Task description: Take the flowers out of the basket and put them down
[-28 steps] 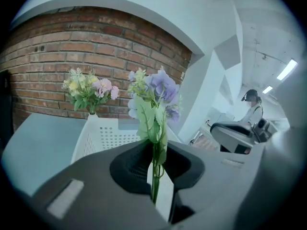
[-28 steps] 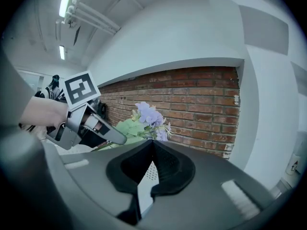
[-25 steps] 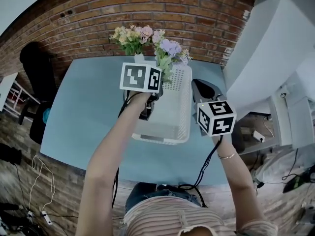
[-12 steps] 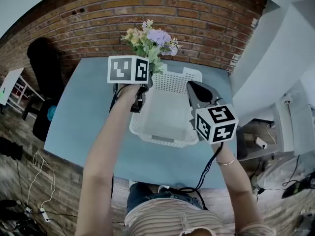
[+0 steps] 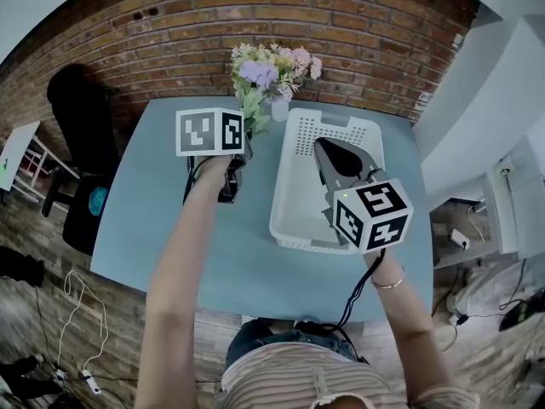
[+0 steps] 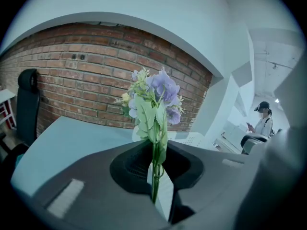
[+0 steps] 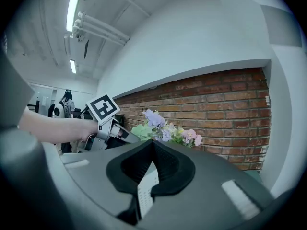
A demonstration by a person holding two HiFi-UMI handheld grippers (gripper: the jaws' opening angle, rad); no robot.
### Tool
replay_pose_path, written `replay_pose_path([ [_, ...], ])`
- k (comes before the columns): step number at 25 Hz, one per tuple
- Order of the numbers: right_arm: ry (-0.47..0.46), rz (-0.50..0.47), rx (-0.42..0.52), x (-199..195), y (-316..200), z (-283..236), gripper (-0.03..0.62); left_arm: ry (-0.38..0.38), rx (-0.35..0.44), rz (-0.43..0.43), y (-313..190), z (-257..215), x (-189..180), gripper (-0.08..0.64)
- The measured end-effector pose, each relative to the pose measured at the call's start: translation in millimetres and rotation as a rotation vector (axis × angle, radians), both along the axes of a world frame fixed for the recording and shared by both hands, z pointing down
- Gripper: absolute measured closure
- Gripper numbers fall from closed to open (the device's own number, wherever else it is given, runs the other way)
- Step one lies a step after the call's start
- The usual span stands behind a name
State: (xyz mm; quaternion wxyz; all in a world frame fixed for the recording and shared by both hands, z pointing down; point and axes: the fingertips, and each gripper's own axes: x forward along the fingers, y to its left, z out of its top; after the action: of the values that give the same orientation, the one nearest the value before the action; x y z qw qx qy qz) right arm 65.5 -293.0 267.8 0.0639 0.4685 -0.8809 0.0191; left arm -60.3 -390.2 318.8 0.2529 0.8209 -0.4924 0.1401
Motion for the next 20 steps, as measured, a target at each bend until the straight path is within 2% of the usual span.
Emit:
replay_pose_path([
  [12,-0.026,-0.024,-0.036,-135.7,-13.4,23.2,0.586,0.029,-0.101,-0.020,2.2,68.8,-108.5,0.492],
  [20,-0.026,0.003,-0.139,-195.7,-41.5,65.8,0.586,0.049,-0.140,-0.053,-1.1,104.7,-164.0,0.492],
])
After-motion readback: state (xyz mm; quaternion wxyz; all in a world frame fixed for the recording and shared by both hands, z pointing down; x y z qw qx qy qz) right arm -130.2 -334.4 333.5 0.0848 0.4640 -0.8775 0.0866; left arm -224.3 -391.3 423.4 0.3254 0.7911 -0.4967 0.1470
